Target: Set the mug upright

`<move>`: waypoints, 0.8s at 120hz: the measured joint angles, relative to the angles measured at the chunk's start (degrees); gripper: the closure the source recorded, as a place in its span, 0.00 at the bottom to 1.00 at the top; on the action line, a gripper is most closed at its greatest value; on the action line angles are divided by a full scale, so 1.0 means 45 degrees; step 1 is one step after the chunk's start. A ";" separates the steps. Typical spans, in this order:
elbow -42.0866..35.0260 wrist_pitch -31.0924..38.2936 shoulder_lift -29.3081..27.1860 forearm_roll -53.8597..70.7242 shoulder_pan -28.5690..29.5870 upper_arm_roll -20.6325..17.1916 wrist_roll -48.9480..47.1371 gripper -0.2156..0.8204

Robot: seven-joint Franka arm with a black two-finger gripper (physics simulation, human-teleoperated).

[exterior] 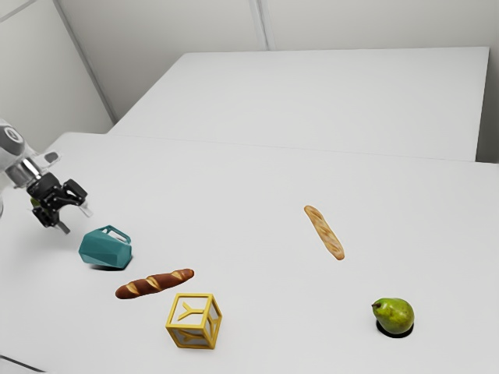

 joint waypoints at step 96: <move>-0.1421 -0.0658 -0.0021 -0.2457 -0.0100 -0.0305 0.0471 0.46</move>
